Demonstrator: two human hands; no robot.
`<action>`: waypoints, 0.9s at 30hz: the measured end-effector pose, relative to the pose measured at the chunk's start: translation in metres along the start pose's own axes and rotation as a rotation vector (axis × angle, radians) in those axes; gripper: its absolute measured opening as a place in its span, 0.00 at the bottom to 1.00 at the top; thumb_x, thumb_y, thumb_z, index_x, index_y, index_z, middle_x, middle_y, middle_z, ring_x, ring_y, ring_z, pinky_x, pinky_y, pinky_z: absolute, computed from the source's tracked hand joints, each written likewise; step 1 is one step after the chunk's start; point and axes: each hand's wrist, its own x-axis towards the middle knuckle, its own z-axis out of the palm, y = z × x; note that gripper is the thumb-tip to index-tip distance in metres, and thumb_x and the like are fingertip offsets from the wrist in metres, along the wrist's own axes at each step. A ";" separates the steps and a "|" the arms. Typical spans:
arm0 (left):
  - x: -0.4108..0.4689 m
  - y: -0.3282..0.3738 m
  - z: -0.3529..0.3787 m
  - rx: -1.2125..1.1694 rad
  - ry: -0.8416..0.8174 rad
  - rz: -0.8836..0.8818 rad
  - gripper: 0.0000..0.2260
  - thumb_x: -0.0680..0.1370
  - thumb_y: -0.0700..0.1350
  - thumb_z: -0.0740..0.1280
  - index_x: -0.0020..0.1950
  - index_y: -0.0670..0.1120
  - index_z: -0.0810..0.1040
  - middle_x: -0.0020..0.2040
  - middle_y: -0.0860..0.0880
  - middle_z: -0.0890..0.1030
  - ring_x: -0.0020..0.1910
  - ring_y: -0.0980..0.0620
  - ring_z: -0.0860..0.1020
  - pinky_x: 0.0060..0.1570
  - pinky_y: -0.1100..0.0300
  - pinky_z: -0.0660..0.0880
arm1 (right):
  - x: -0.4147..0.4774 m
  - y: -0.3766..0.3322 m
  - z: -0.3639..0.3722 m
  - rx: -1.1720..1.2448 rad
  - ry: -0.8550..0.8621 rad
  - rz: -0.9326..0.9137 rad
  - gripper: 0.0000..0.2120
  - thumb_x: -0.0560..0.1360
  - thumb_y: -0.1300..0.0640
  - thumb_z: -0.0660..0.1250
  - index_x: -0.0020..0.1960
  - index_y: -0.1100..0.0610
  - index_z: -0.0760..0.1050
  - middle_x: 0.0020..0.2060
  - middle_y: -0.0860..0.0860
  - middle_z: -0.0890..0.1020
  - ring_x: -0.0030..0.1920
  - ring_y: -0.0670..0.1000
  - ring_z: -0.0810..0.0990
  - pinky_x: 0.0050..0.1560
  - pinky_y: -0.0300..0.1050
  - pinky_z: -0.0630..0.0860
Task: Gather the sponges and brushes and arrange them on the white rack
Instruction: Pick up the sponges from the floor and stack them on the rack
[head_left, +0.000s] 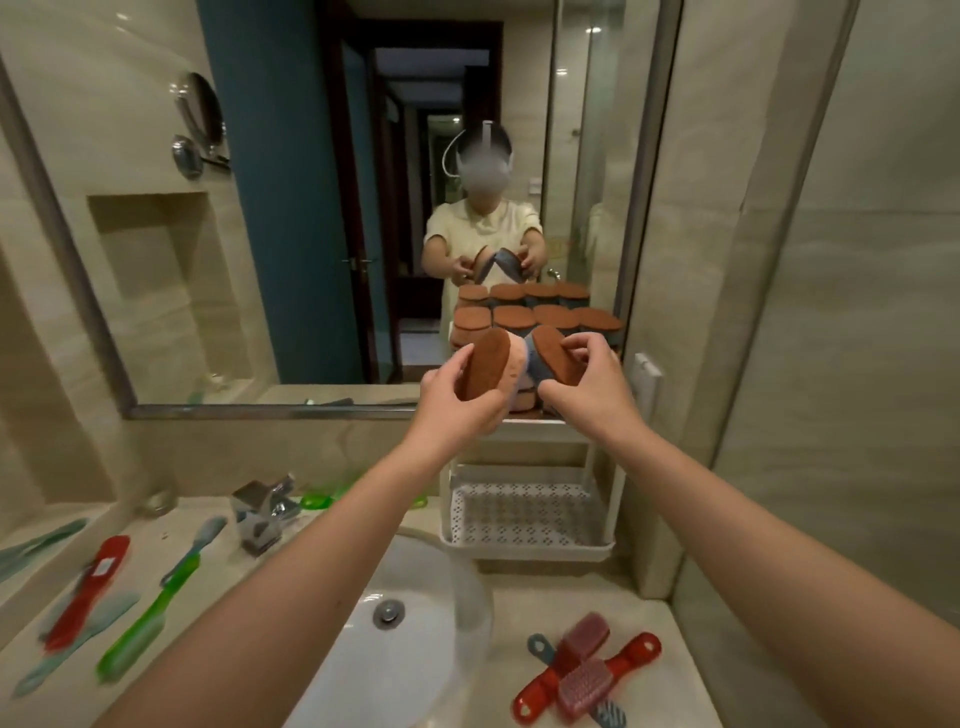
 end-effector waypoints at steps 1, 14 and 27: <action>0.009 0.003 0.001 0.034 -0.010 0.025 0.38 0.65 0.52 0.69 0.75 0.53 0.65 0.67 0.46 0.71 0.61 0.51 0.75 0.62 0.54 0.74 | 0.007 0.002 -0.005 -0.042 0.006 -0.018 0.25 0.64 0.52 0.71 0.57 0.44 0.65 0.56 0.47 0.70 0.56 0.49 0.73 0.55 0.48 0.74; 0.100 -0.002 0.005 0.554 -0.009 0.328 0.27 0.71 0.49 0.67 0.70 0.60 0.70 0.67 0.55 0.71 0.69 0.52 0.62 0.66 0.52 0.65 | 0.083 0.027 -0.010 -0.466 0.014 -0.070 0.22 0.69 0.65 0.65 0.56 0.43 0.69 0.64 0.47 0.73 0.75 0.53 0.58 0.73 0.64 0.37; 0.134 -0.032 0.021 0.586 -0.039 0.260 0.23 0.71 0.52 0.62 0.68 0.59 0.73 0.67 0.57 0.74 0.70 0.53 0.61 0.66 0.51 0.65 | 0.099 0.054 0.009 -0.484 0.018 -0.007 0.21 0.71 0.65 0.59 0.54 0.41 0.69 0.66 0.52 0.74 0.77 0.53 0.54 0.68 0.58 0.25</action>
